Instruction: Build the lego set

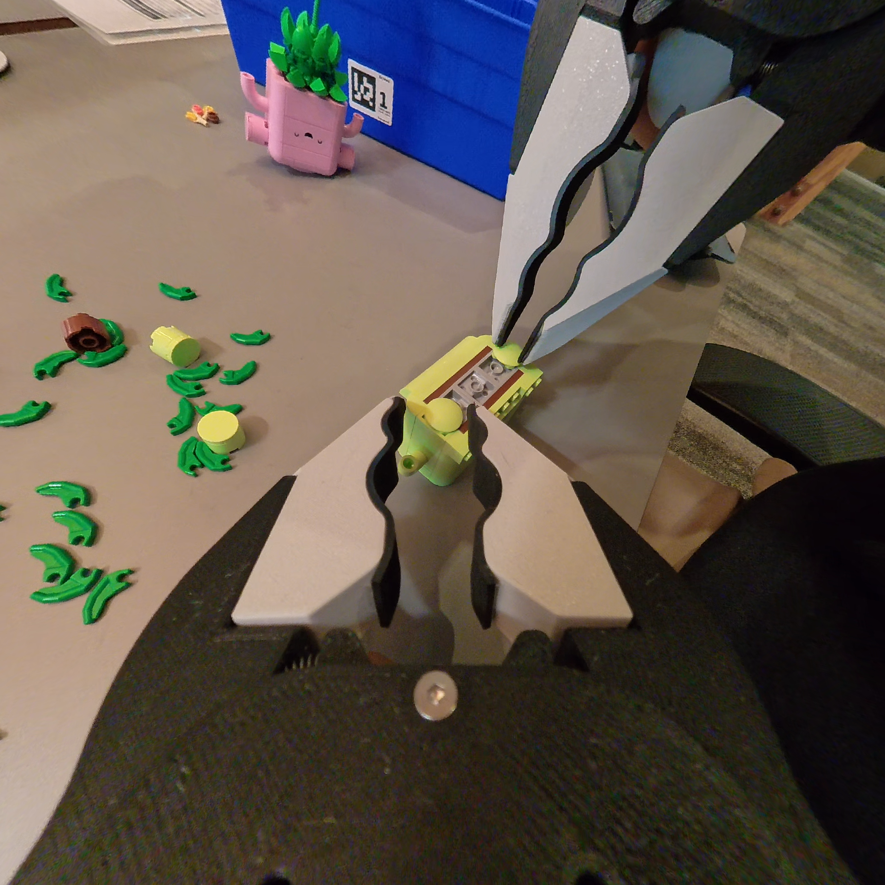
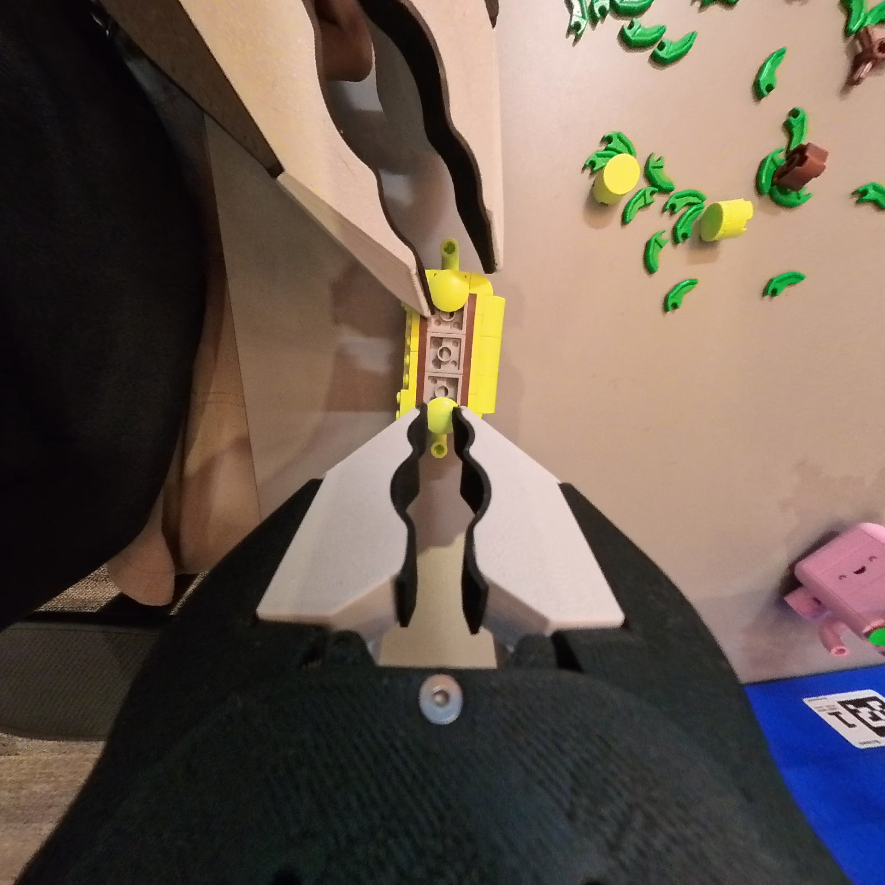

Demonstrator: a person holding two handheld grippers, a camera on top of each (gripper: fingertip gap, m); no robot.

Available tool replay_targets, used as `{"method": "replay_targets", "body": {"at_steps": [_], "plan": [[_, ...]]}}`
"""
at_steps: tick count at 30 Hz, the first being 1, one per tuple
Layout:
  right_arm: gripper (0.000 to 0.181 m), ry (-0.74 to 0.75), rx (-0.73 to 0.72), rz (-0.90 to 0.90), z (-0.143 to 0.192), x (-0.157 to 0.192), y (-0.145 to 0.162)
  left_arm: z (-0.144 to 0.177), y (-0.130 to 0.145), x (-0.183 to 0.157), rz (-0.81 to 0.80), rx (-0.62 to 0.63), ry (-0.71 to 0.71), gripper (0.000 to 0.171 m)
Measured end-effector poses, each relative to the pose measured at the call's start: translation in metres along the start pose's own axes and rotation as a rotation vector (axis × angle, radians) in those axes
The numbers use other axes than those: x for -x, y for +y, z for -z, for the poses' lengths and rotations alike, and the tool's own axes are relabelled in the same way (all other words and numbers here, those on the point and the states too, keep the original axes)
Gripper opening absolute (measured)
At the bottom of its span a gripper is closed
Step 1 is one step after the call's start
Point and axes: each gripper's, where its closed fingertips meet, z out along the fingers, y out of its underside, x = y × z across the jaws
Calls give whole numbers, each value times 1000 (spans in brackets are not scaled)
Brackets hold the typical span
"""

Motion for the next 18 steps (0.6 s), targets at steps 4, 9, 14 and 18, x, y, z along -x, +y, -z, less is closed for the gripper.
{"method": "replay_targets", "body": {"at_steps": [4,9,14,18], "plan": [[8,-4,-2,-11,0,0,0,0,0,0,1,-1,-1,24],[8,-3,1,-15,0,0,0,0,0,0,1,-1,-2,24],[9,-7,1,-22,-1,0,0,0,2,0,4,10,3,24],[9,-7,6,-15,-2,0,0,0,2,0,6,10,4,24]]}}
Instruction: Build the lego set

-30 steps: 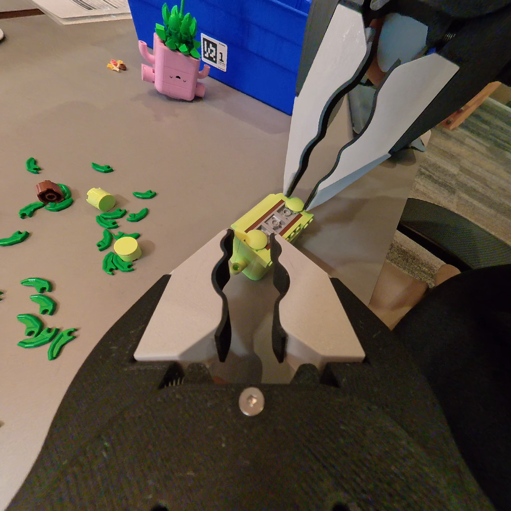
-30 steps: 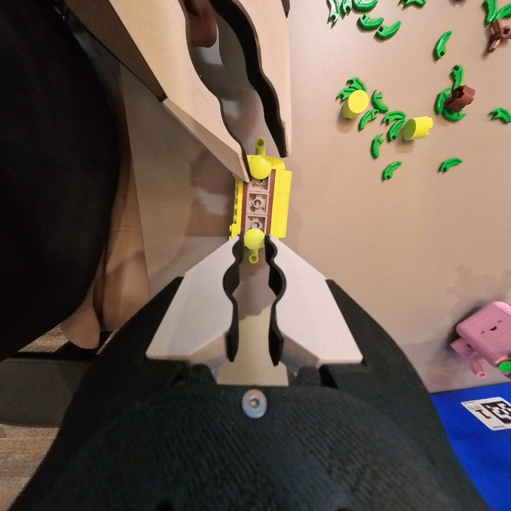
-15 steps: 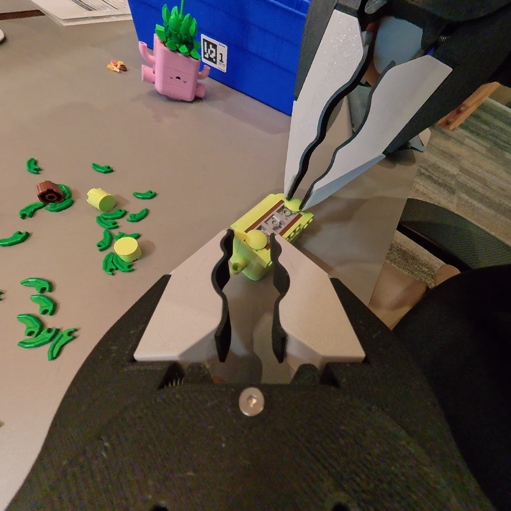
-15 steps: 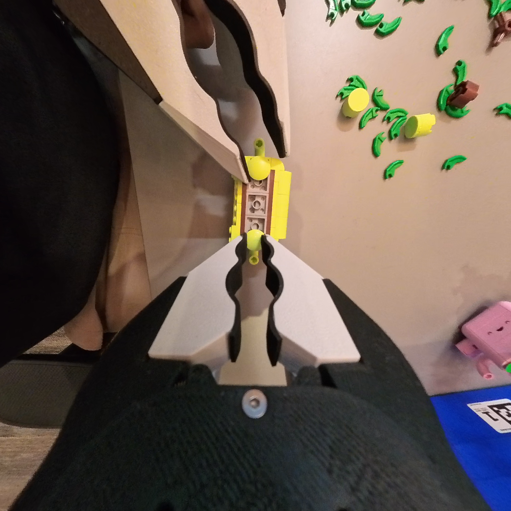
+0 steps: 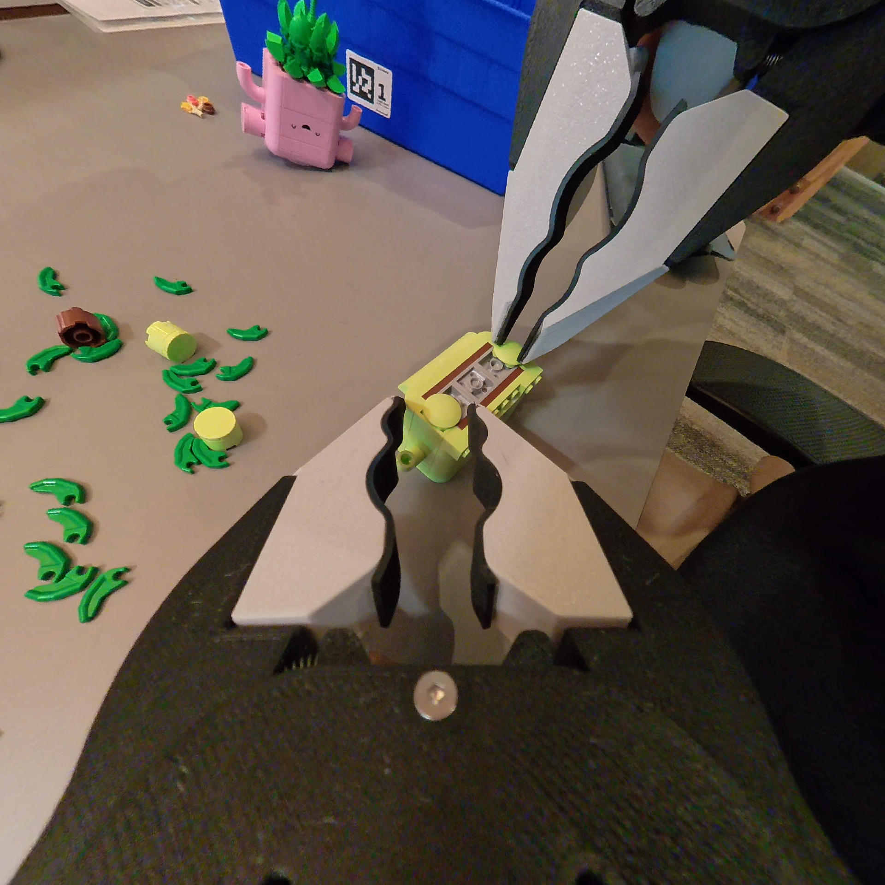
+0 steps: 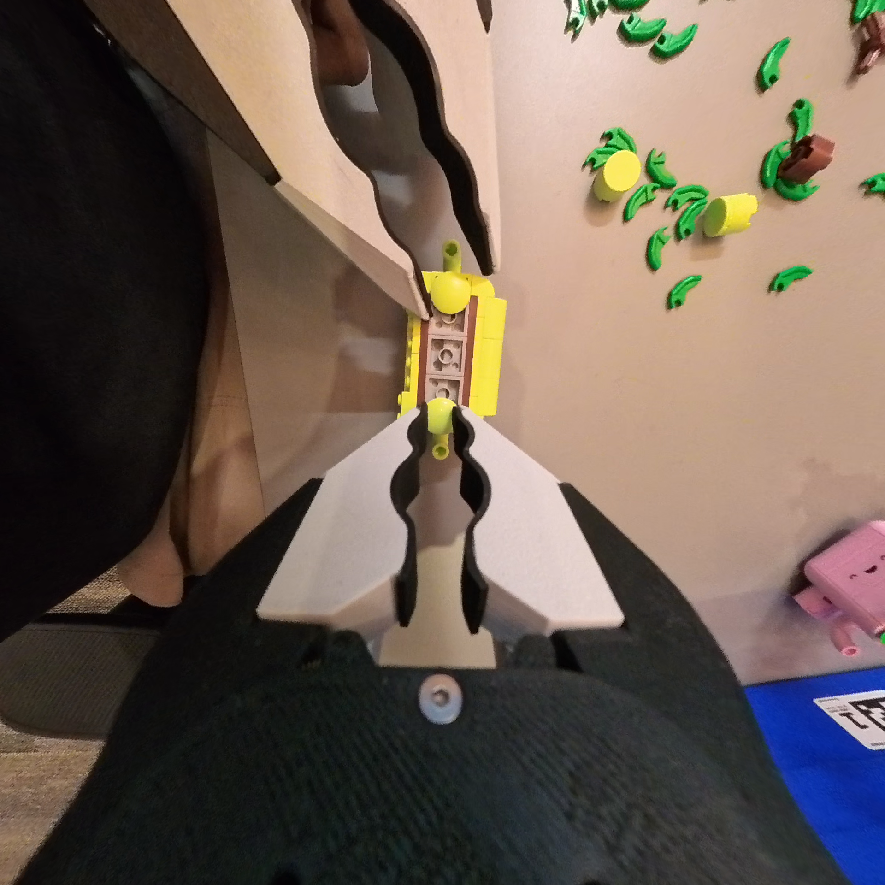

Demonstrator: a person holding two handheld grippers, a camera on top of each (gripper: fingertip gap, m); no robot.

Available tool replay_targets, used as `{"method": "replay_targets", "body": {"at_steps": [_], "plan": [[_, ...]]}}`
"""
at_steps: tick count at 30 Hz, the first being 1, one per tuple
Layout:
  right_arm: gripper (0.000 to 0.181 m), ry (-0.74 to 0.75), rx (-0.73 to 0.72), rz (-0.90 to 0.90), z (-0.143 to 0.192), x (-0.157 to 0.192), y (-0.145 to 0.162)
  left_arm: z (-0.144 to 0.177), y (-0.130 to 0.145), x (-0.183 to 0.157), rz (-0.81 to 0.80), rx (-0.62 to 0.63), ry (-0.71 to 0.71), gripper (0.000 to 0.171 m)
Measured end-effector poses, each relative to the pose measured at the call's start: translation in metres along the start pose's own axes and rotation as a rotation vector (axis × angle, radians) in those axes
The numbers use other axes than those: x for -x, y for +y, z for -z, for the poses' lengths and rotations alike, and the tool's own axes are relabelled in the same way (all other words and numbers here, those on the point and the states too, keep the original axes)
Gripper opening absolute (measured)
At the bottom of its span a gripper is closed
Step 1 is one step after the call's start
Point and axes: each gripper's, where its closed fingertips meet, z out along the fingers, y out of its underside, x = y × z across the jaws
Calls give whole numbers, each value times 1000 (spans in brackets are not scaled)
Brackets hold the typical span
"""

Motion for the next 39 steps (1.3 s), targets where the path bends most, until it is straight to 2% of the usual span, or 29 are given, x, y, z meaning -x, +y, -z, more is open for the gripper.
{"method": "replay_targets", "body": {"at_steps": [11,12,16,22,26,30,34,36,39], "plan": [[8,4,16,11,-1,0,0,0,0,0,1,-3,-1,24],[0,4,10,16,-2,1,0,0,0,0,1,-3,-1,24],[0,25,25,39,-5,1,4,1,0,0,4,-2,0,24],[0,21,-40,-46,-2,-2,1,1,0,1,9,-4,1,24],[0,117,-203,-193,33,-29,-2,0,0,1,9,-2,0,25],[2,218,-291,-358,67,-45,24,0,0,1,0,-2,-6,25],[2,369,-303,-490,96,-49,63,1,0,1,-2,-4,-8,26],[5,409,-256,-572,97,-44,90,1,-1,1,-1,-6,-8,26],[14,429,-162,-720,81,-30,136,2,-2,1,-8,-19,-14,27]]}}
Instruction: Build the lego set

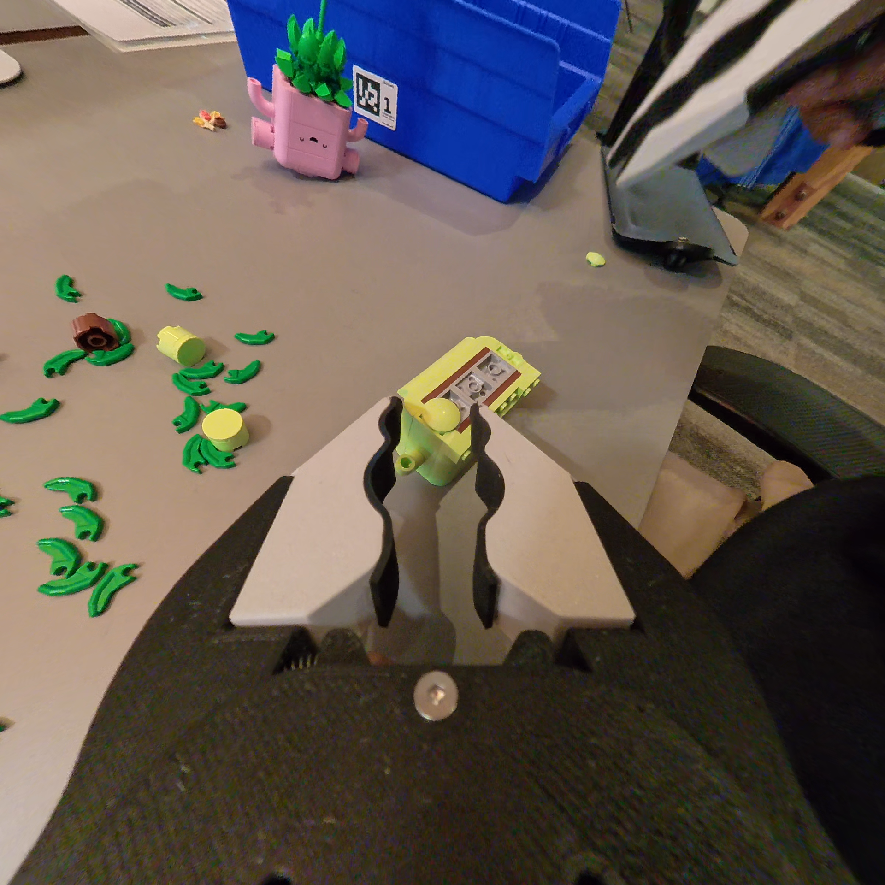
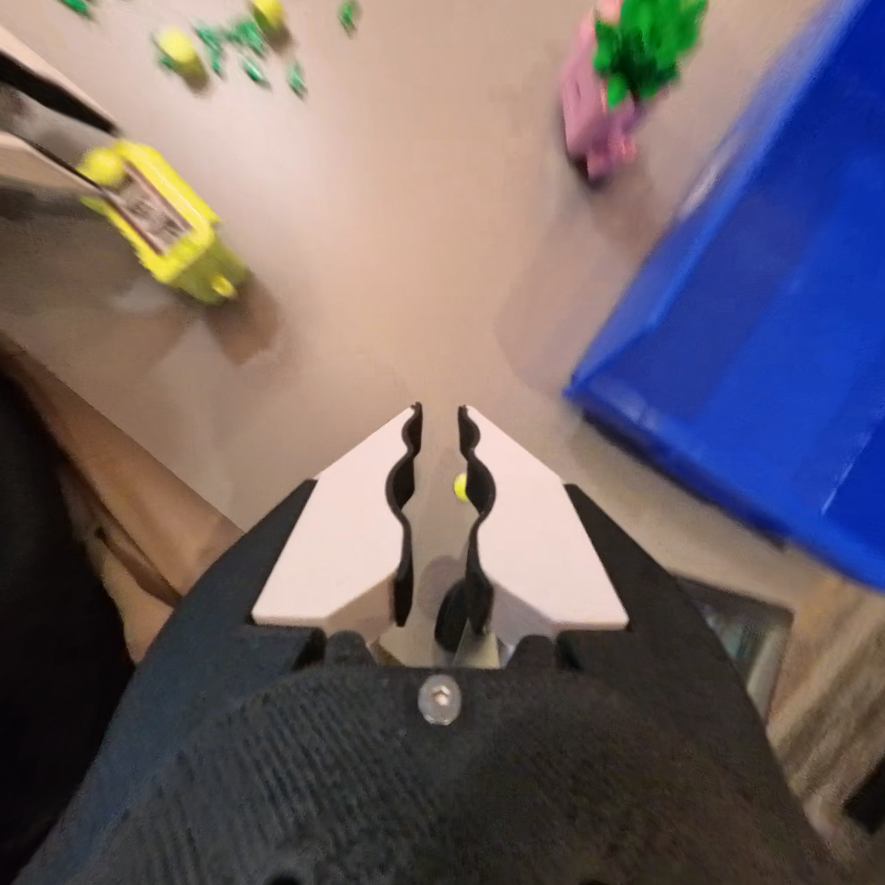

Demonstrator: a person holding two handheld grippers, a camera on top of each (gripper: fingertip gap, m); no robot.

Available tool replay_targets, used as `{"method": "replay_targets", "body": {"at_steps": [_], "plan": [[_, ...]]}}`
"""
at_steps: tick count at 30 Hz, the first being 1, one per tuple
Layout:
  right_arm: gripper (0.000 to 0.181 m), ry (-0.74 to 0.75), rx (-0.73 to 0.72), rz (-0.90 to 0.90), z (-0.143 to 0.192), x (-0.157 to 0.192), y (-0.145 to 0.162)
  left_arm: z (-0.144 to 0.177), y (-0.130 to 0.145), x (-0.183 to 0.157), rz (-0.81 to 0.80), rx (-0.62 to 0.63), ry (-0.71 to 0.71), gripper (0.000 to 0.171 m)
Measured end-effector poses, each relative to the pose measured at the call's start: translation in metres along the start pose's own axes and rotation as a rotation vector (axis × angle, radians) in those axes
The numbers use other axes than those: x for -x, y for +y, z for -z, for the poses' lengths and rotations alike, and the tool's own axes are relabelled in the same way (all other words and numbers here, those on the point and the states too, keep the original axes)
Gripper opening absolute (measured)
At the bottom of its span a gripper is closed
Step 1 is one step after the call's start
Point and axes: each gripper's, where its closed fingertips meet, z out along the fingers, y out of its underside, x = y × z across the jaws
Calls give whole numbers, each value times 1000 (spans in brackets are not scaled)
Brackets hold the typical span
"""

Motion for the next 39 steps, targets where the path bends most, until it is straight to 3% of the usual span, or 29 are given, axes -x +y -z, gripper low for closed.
{"method": "replay_targets", "body": {"at_steps": [4,8,14,20,24,27,33,39], "plan": [[21,6,2,-185,-14,-5,42,3,-5,0,-21,-33,-10,29],[29,-6,-52,-276,-23,-4,56,4,-17,4,-56,-58,-60,29],[29,-1,-57,-241,-32,-11,60,-1,-24,4,-77,-40,-95,30],[14,53,14,-169,-38,-16,66,-5,-34,-6,-60,-38,-89,29],[14,57,6,-113,-38,-10,65,-11,-40,-17,-71,-46,-75,28],[13,15,-126,-33,-33,12,42,-19,-45,-33,-46,-53,-23,27],[13,-107,-421,11,-23,63,-9,-37,-54,-70,225,-69,188,22],[13,-180,-707,45,-8,92,-40,-48,-54,-80,324,-17,242,27]]}}
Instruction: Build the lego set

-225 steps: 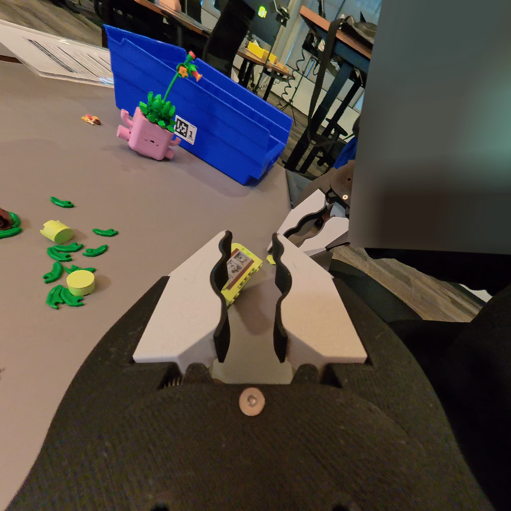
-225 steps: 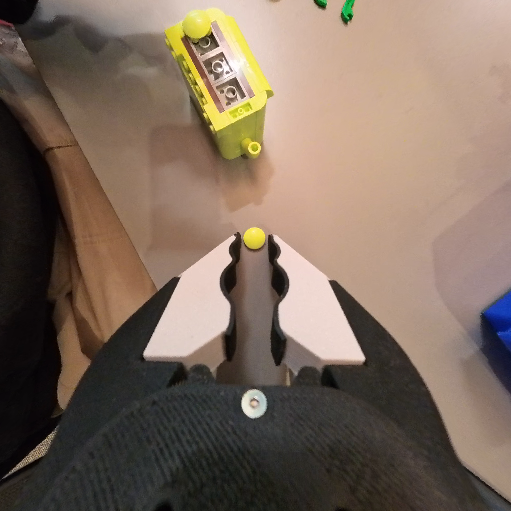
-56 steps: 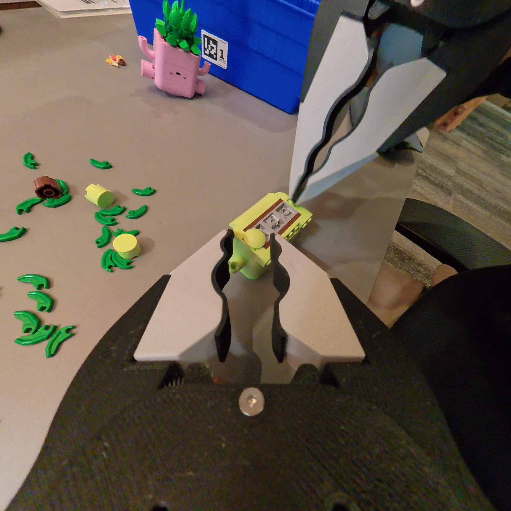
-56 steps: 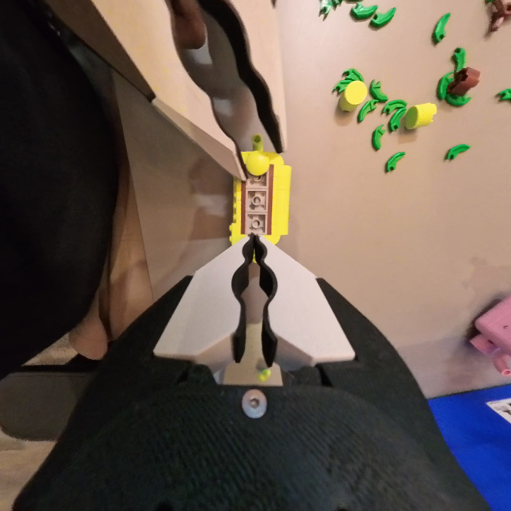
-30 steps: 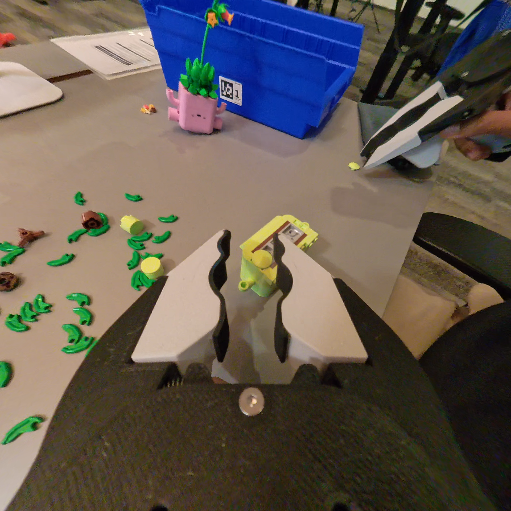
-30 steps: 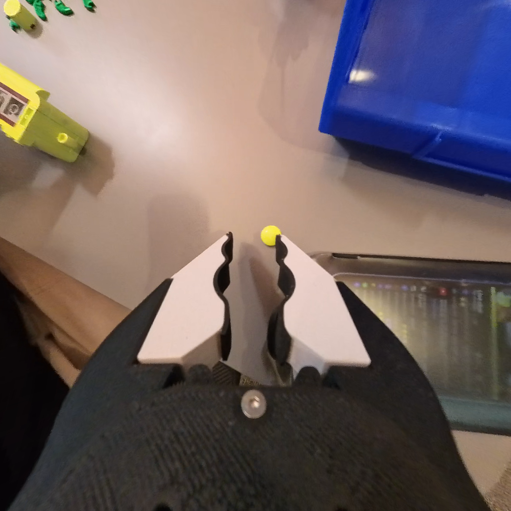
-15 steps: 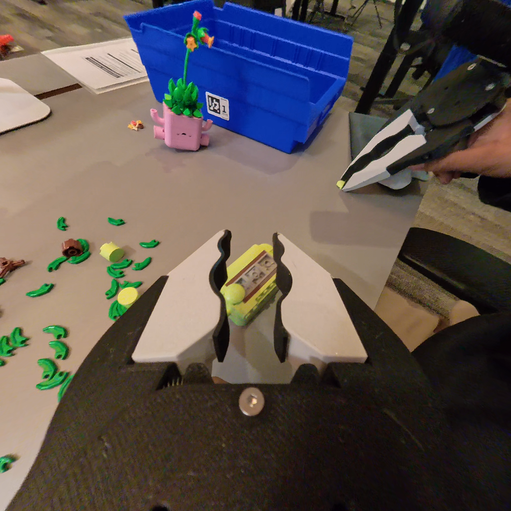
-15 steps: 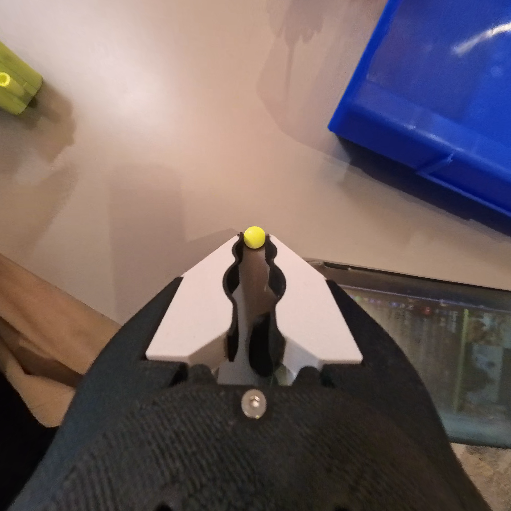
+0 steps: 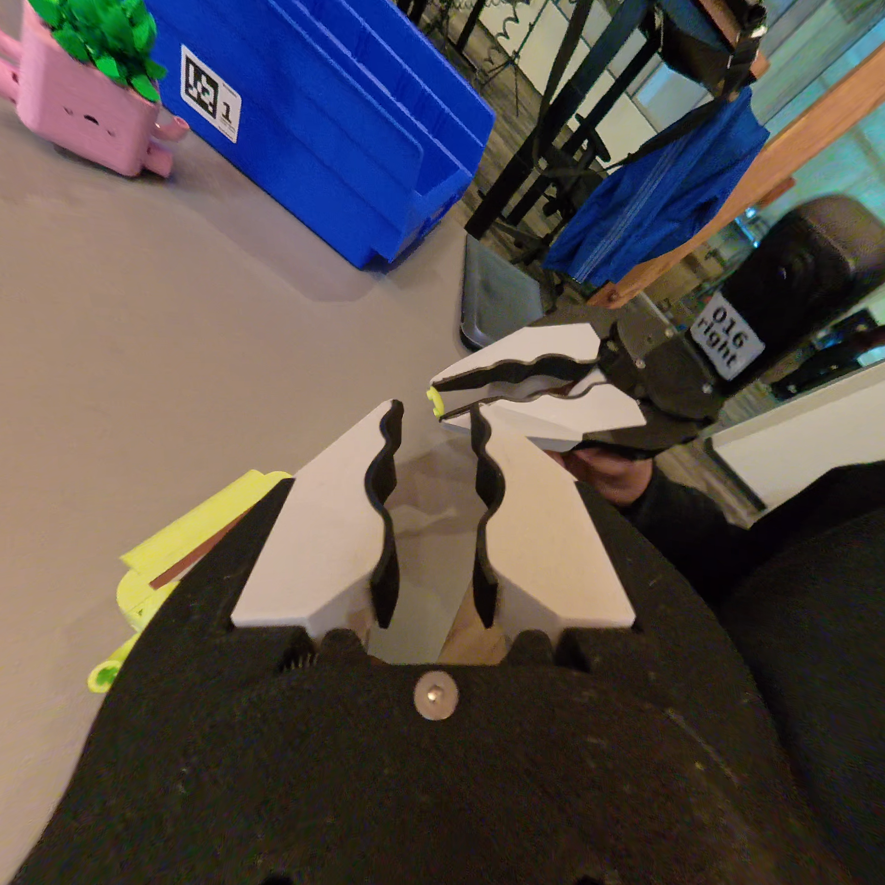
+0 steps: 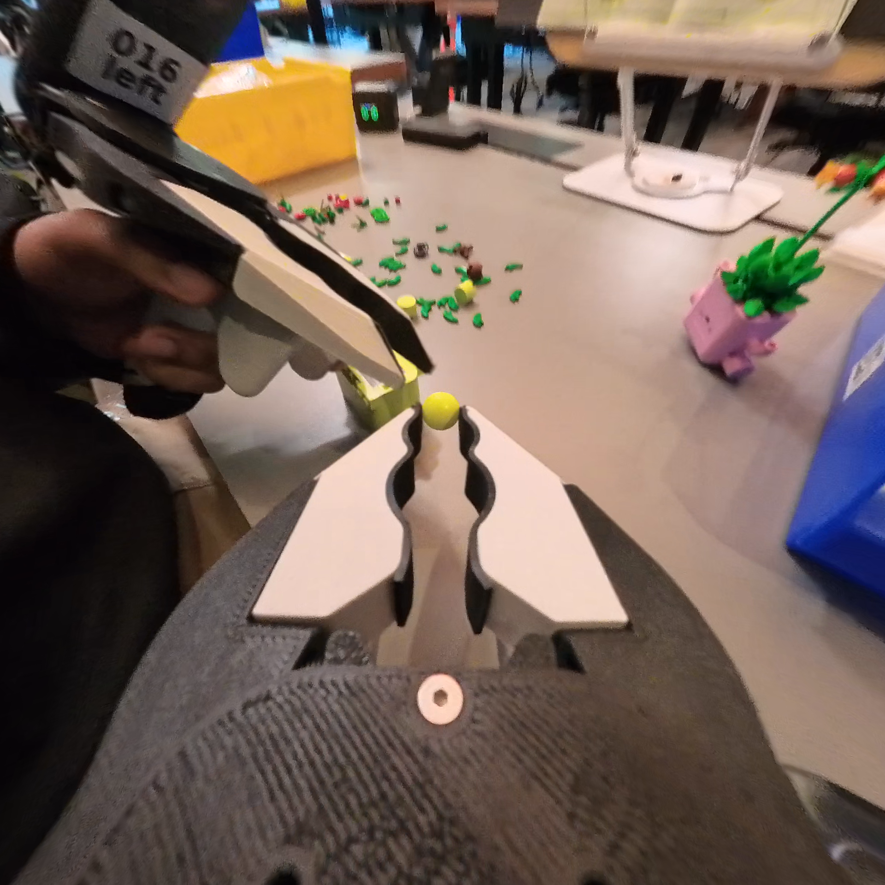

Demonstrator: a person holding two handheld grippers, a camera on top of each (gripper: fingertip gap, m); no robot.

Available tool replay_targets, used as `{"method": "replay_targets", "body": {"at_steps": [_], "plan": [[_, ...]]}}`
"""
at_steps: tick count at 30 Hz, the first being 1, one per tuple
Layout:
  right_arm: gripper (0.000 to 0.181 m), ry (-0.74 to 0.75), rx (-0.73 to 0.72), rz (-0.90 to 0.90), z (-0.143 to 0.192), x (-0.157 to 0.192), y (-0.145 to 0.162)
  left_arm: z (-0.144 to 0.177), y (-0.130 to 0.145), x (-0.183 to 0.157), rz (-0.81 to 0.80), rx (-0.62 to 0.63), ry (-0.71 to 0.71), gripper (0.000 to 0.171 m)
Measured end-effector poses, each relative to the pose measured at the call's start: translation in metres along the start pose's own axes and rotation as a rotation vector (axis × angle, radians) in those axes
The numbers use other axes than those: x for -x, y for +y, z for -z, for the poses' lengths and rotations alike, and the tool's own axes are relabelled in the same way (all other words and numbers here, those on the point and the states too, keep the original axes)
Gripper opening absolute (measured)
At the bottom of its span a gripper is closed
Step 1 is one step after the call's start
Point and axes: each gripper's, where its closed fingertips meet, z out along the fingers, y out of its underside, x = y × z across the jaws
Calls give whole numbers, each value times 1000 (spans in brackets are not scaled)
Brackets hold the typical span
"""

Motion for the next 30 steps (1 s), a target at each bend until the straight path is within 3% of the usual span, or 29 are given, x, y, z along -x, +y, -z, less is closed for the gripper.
{"method": "replay_targets", "body": {"at_steps": [6,14,17,23,30], "plan": [[13,57,-139,69,8,-6,-12,-9,-5,0,99,-21,14,22],[13,97,-132,99,20,-12,-6,-21,-4,-20,129,-9,104,17],[13,117,-109,158,18,-10,-3,-20,-4,-21,126,-8,113,0],[13,152,-102,218,15,-8,-3,-16,-2,-18,142,-12,109,0],[13,138,-151,193,20,-9,-8,-13,-1,-15,147,-13,102,15]]}}
